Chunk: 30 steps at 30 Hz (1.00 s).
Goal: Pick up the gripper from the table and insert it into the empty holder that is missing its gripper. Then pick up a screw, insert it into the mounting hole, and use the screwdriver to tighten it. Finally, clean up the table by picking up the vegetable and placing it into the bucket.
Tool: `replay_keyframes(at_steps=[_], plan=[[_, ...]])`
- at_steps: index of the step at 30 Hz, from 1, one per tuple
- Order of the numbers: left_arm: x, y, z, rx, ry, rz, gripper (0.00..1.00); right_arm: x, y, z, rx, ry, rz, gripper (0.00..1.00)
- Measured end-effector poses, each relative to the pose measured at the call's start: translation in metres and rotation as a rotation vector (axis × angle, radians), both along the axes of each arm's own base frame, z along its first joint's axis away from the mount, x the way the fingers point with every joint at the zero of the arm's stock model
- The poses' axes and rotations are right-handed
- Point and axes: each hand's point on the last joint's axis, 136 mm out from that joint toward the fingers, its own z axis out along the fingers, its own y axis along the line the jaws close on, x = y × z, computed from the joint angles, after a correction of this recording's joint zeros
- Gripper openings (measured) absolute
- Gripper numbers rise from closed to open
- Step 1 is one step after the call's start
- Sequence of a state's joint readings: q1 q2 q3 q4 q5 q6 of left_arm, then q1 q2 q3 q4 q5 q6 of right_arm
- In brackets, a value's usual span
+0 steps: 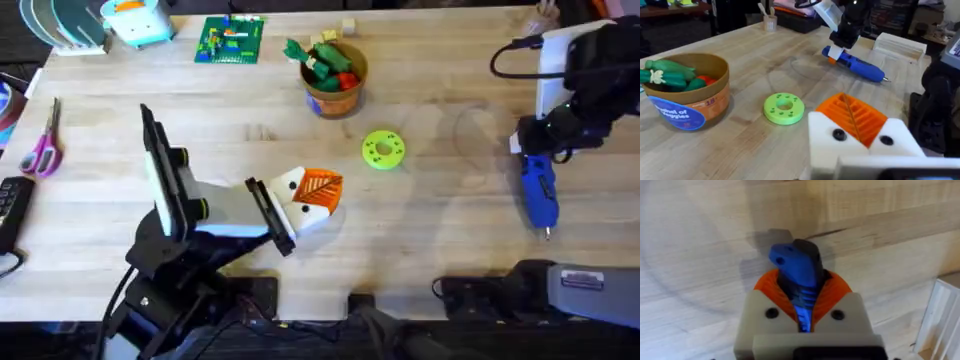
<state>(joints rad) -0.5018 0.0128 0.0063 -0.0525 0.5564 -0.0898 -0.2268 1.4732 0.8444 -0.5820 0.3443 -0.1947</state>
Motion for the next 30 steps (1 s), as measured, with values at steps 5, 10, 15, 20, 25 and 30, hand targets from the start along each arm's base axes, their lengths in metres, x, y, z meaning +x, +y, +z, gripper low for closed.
replay_keyframes(at_steps=[5,10,15,20,25,30], plan=[[0.0,0.0,0.0,0.0,0.0,0.0,0.013,0.003,-0.002,-0.011,-0.001,0.022,-0.002,0.083],[0.0,0.0,0.0,0.0,0.0,0.0,0.013,0.006,-0.002,-0.013,0.0,0.024,-0.005,0.317],[0.0,0.0,0.0,0.0,0.0,0.0,0.013,0.007,-0.013,-0.005,-0.048,0.016,-0.023,0.969],[0.0,0.0,0.0,0.0,0.0,0.0,0.013,0.008,-0.014,-0.004,-0.048,0.015,-0.025,0.991],[0.0,0.0,0.0,0.0,0.0,0.0,0.013,0.0,-0.01,-0.005,-0.026,0.05,-0.024,0.991],[0.0,0.0,0.0,0.0,0.0,0.0,0.013,-0.013,0.016,-0.008,0.113,0.136,0.068,0.991]])
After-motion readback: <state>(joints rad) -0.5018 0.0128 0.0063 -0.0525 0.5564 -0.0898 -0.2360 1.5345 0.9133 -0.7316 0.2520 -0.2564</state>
